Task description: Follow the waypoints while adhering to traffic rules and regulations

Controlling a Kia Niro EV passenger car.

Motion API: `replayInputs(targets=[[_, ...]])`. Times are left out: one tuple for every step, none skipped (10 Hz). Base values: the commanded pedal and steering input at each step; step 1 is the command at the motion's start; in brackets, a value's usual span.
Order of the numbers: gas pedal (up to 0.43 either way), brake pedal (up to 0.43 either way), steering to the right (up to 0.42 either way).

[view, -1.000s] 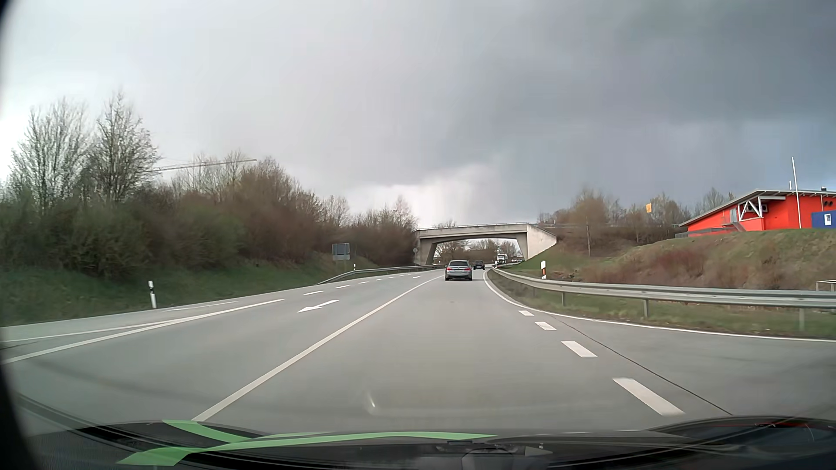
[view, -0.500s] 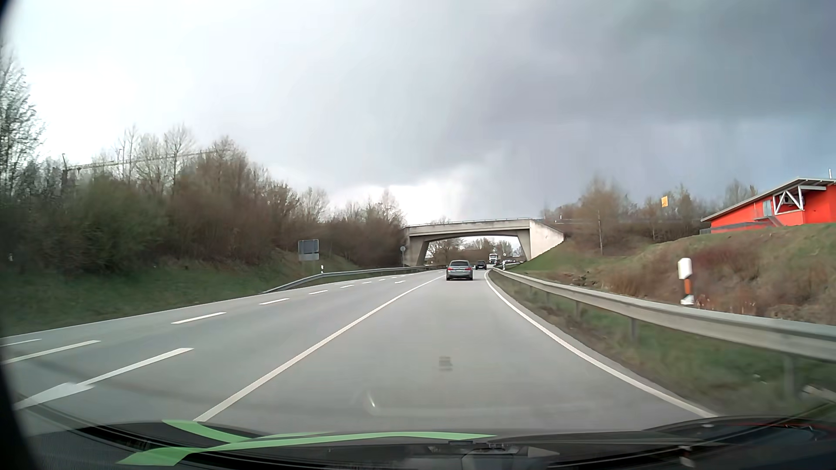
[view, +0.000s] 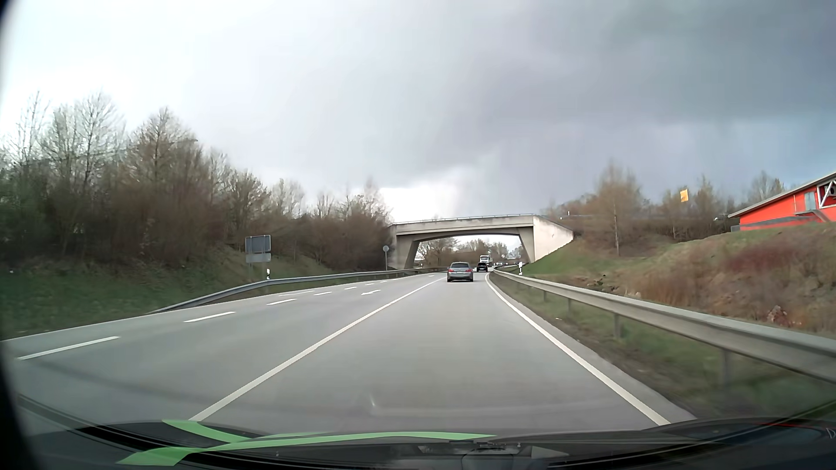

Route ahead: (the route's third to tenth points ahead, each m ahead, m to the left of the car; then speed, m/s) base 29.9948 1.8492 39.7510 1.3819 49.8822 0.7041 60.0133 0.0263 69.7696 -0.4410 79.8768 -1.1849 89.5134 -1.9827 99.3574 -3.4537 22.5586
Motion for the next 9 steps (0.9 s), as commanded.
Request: replayInputs(targets=[[0.169,0.000,0.005],[0.169,0.000,0.005],[0.169,0.000,0.005],[0.169,0.000,0.004],[0.169,0.000,0.004],[0.169,0.000,0.004],[0.169,0.000,0.005],[0.169,0.000,0.005],[0.177,0.000,0.006]])
